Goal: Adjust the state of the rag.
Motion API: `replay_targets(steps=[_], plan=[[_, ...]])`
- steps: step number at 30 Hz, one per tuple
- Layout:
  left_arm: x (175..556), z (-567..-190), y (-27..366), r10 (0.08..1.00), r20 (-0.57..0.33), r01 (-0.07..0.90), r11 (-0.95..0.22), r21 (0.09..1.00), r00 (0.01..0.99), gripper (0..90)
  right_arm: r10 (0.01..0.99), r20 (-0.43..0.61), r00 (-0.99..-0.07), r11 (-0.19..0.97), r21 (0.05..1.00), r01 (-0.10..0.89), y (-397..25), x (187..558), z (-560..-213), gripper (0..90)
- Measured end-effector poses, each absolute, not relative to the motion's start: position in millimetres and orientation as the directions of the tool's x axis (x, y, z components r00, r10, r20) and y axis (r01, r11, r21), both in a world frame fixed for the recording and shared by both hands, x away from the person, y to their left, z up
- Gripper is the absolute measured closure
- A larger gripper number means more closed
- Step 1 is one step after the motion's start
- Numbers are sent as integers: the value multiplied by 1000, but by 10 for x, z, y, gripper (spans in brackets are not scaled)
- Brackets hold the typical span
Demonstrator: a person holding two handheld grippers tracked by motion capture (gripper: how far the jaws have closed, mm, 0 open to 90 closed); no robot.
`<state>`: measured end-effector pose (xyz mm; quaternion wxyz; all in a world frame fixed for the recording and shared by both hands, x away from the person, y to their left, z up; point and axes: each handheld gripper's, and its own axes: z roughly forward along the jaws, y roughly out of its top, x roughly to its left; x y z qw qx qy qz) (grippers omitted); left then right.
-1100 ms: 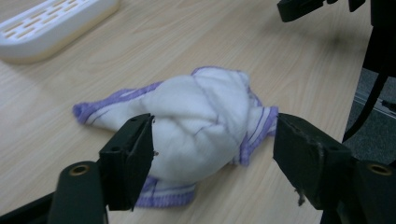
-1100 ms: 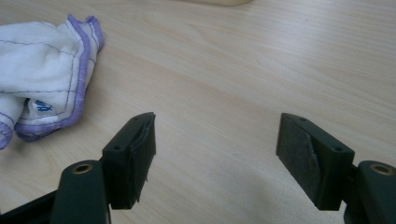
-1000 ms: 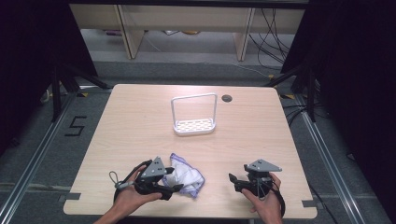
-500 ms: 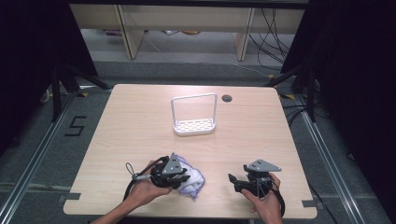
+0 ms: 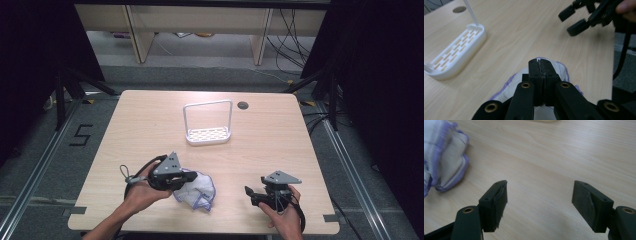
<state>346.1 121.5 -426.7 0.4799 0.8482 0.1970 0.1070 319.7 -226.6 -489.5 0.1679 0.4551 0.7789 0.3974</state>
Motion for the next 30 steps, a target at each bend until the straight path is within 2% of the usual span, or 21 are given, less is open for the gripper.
replay_targets(steps=[4, 6, 9, 10, 11, 14, 17, 24, 25, 30], plan=[[3423, -4128, 1432, 440, -14, 227, -435, 871, 898, 878, 845, 106, -525, 265, 769, 582, -2272, 3192, -4893, 295], [3373, -4110, 1686, 457, -29, 243, -415, 877, 889, 878, 847, 109, -520, 261, 767, 587, -2271, 3191, -4894, 295], [3318, -4223, 1905, 479, -42, 272, -423, 865, 877, 877, 851, 113, -514, 255, 766, 591, -2257, 3184, -4896, 295], [3318, -4223, 1905, 479, -42, 272, -423, 865, 877, 877, 848, 78, -524, 281, 772, 570, -2269, 3197, -4894, 295], [3302, -4377, 2080, 507, -72, 317, -417, 852, 859, 877, 843, 78, -532, 288, 770, 570, -2268, 3199, -4895, 295], [3328, -4574, 2257, 548, -117, 372, -383, 845, 828, 876, 846, 72, -529, 295, 762, 577, -2248, 3199, -4891, 295], [3370, -4654, 2302, 563, -132, 395, -376, 838, 816, 876, 833, 104, -543, 285, 761, 583, -2209, 3207, -4891, 295], [3399, -4689, 2303, 565, -114, 398, -411, 820, 817, 874, 809, 92, -581, 319, 761, 565, -2081, 3213, -4880, 295], [3410, -4769, 2361, 574, -100, 413, -445, 794, 812, 873, 813, 78, -577, 331, 754, 568, -2070, 3201, -4875, 295], [3406, -4941, 2399, 592, -126, 457, -452, 766, 796, 860, 816, 77, -573, 328, 754, 569, -2088, 3204, -4888, 295]])
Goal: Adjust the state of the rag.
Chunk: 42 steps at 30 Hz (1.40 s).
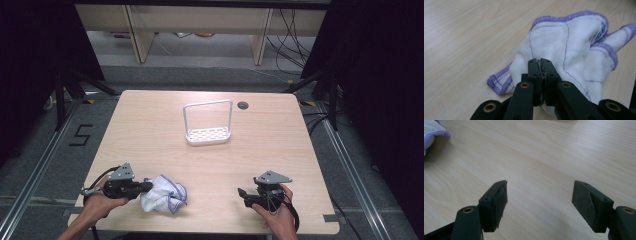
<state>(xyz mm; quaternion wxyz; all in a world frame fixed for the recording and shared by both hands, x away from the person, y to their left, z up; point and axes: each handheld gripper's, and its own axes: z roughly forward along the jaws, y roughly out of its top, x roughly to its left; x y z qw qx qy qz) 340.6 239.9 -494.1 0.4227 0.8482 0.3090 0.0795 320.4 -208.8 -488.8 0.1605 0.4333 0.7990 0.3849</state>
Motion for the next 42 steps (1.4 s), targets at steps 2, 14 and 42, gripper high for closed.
replay_targets(steps=[2, 14, 42], plan=[[3413, -4872, 2386, 590, -119, 454, -461, 763, 799, 813, 816, 81, -573, 326, 754, 571, -2087, 3204, -4886, 294], [3411, -4383, 1893, 542, -38, 347, -481, 805, 839, 547, 802, 95, -590, 330, 753, 569, -2057, 3212, -4894, 293], [3503, -4284, 1457, 429, -17, 260, -514, 817, 903, 867, 809, 84, -582, 339, 742, 579, -2071, 3220, -4915, 290]])
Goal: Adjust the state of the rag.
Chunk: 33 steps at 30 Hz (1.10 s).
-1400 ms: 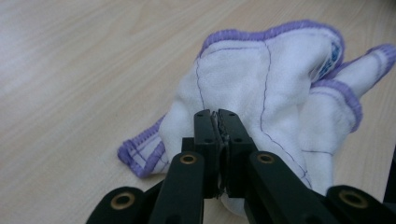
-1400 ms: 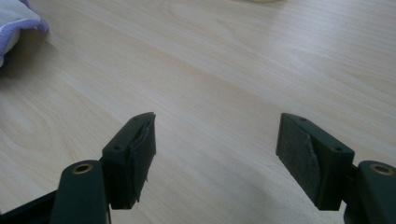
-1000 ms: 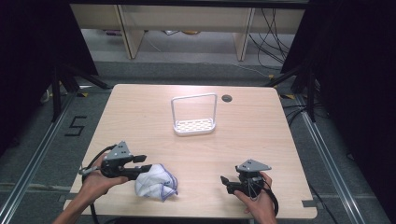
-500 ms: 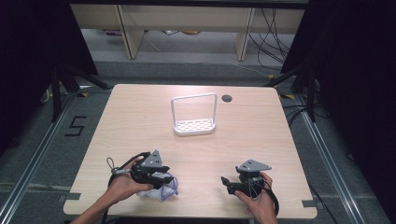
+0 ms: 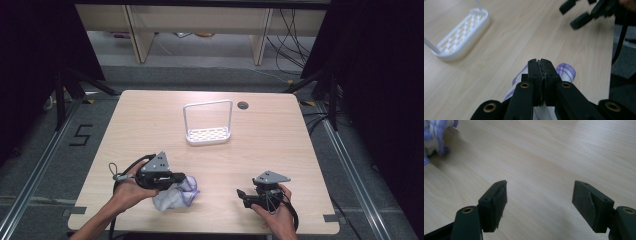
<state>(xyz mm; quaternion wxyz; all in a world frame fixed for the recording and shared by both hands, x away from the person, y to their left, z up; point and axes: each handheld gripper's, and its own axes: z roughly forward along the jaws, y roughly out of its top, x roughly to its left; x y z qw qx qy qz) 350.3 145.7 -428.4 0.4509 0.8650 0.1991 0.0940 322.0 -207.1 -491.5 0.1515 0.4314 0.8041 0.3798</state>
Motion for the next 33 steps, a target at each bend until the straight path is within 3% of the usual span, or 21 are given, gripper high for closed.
replay_targets(steps=[4, 8, 16, 21, 28, 33], plan=[[3487, -3942, 1395, 400, -20, 195, -404, 894, 916, 868, 812, 99, -575, 322, 746, 583, -2103, 3223, -4890, 291], [3432, -3895, 1426, 391, -2, 167, -387, 907, 921, 868, 824, 101, -557, 289, 772, 567, -2179, 3222, -4848, 291], [3309, -4172, 1877, 448, -99, 268, -333, 904, 888, 867, 799, 157, -581, 249, 792, 557, -2096, 3249, -4771, 296], [3299, -4259, 2005, 468, -124, 297, -317, 901, 875, 867, 709, 175, -683, 295, 806, 513, -1644, 3313, -4606, 319], [3283, -4252, 2025, 455, -125, 291, -316, 903, 882, 865, 641, 144, -754, 370, 803, 468, -1181, 3566, -4547, 357], [3283, -4257, 2032, 456, -133, 297, -310, 903, 880, 865, 592, 208, -779, 376, 784, 495, -939, 3765, -4614, 398]])
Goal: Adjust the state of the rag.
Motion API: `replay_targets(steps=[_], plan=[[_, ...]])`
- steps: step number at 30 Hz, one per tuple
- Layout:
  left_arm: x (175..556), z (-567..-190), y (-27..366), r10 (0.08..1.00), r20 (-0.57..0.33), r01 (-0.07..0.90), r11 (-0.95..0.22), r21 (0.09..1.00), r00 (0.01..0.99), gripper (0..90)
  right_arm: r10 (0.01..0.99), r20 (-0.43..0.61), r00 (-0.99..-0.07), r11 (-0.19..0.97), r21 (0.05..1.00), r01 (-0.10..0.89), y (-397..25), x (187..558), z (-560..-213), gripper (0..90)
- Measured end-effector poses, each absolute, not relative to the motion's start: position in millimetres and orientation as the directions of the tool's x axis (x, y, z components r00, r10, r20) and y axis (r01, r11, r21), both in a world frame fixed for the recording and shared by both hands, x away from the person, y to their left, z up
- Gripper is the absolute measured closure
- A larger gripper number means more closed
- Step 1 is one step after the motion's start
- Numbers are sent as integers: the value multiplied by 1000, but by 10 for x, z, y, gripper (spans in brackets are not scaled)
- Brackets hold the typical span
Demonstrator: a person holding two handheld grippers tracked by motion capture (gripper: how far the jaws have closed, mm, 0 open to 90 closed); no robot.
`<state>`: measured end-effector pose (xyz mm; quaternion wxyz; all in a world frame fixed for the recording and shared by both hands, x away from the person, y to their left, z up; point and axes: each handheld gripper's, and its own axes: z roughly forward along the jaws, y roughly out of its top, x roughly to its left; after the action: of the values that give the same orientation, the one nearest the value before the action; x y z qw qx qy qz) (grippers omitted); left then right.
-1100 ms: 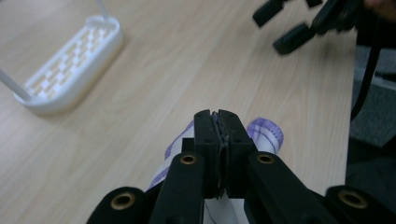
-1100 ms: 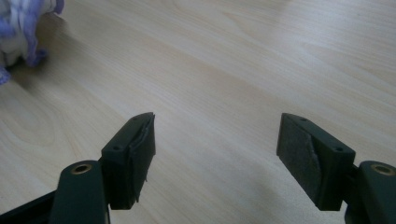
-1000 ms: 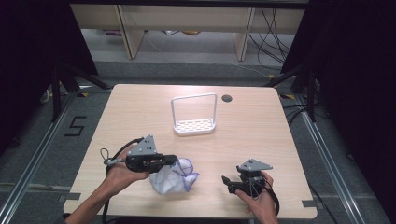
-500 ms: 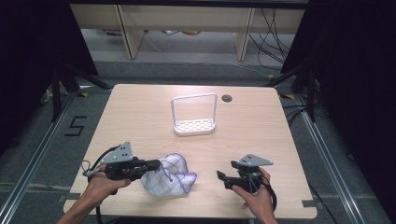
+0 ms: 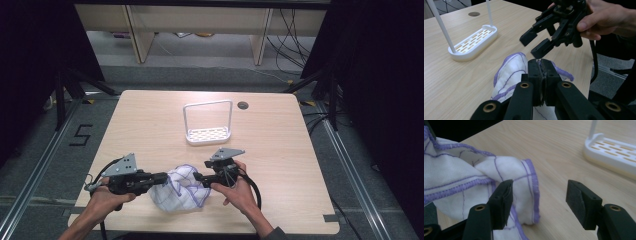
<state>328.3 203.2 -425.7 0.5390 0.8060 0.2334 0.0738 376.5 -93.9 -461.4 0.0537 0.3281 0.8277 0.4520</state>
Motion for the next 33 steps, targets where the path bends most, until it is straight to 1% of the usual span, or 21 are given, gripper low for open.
replay_targets(steps=[1, 2, 3, 4, 6, 7, 8, 10, 11, 13, 16, 18, 19, 20, 21, 24, 25, 26, 30, 31, 33], plan=[[3283, -4257, 2032, 456, -133, 297, -310, 903, 880, 864, 592, 208, -779, 376, 784, 495, -939, 3765, -4614, 398], [3288, -4259, 2035, 455, -133, 297, -311, 903, 880, 864, 572, 186, -799, 397, 789, 469, -905, 3809, -4630, 408], [3288, -4261, 2039, 458, -135, 300, -310, 902, 879, 864, 557, 232, -797, 395, 770, 500, -813, 3846, -4648, 426], [3288, -4261, 2039, 458, -135, 300, -310, 902, 879, 864, 557, 232, -797, 395, 770, 500, -813, 3846, -4648, 426], [3285, -4270, 2045, 457, -134, 298, -309, 903, 879, 864, 524, 230, -820, 431, 759, 488, -713, 3891, -4695, 554], [3285, -4270, 2045, 457, -134, 298, -309, 903, 879, 864, 524, 230, -820, 431, 759, 488, -713, 3891, -4695, 554], [3281, -4273, 2063, 460, -133, 299, -310, 902, 878, 864, 503, 229, -833, 446, 757, 477, -672, 3899, -4728, 702], [3277, -4272, 2092, 471, -131, 302, -309, 902, 872, 864, 486, 224, -845, 454, 761, 463, -671, 3883, -4722, 815], [3277, -4272, 2092, 471, -131, 302, -309, 902, 872, 864, 486, 224, -845, 454, 761, 463, -671, 3883, -4722, 815], [3273, -4266, 2133, 486, -135, 308, -296, 904, 863, 864, 495, 161, -854, 464, 782, 417, -706, 3838, -4643, 853], [3276, -4247, 2177, 506, -134, 302, -267, 915, 852, 865, 510, 104, -854, 469, 798, 378, -805, 3767, -4441, 862], [3272, -4230, 2194, 513, -133, 302, -262, 917, 848, 865, 519, 94, -849, 465, 803, 373, -833, 3749, -4389, 863], [3268, -4216, 2202, 519, -130, 298, -255, 920, 845, 865, 529, 62, -847, 460, 817, 347, -956, 3721, -4235, 863], [3266, -4203, 2207, 521, -134, 297, -242, 924, 843, 865, 529, 62, -847, 460, 817, 347, -956, 3721, -4235, 863], [3269, -4178, 2223, 528, -131, 292, -233, 928, 839, 865, 549, 61, -833, 442, 825, 352, -1111, 3679, -4088, 863], [3299, -4185, 2236, 542, -141, 300, -218, 929, 829, 866, 573, 47, -818, 432, 831, 350, -1339, 3634, -3934, 864], [3299, -4185, 2236, 542, -141, 300, -218, 929, 829, 866, 573, 47, -818, 432, 831, 350, -1339, 3634, -3934, 864], [3335, -4210, 2232, 542, -143, 303, -219, 928, 828, 865, 591, 31, -806, 437, 828, 352, -1533, 3614, -3841, 864], [3505, -4352, 2163, 567, -141, 326, -238, 915, 811, 866, 626, 33, -779, 421, 826, 374, -1725, 3622, -3808, 864], [3638, -4484, 2113, 581, -158, 354, -240, 904, 798, 866, 652, 30, -757, 438, 801, 409, -1809, 3688, -3891, 863], [3764, -4634, 2066, 597, -163, 385, -266, 884, 786, 866, 673, 21, -740, 470, 760, 449, -1852, 3801, -4080, 862]])
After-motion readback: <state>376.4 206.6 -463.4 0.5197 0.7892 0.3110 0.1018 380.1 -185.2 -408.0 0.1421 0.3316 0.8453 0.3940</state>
